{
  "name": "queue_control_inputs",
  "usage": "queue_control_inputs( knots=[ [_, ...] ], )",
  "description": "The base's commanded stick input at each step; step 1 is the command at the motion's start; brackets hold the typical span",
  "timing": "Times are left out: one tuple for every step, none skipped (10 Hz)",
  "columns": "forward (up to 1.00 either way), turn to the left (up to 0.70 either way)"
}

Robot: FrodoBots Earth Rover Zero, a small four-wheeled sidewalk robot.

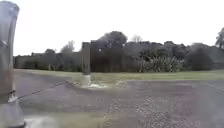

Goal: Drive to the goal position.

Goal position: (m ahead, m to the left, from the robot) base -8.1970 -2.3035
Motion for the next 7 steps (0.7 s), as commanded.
queue_control_inputs(
  knots=[
    [0.30,-0.60],
    [0.30,-0.60],
    [0.30,-0.60],
    [0.30,-0.60],
    [0.30,-0.60],
    [0.30,-0.60],
    [0.30,-0.60]
  ],
)
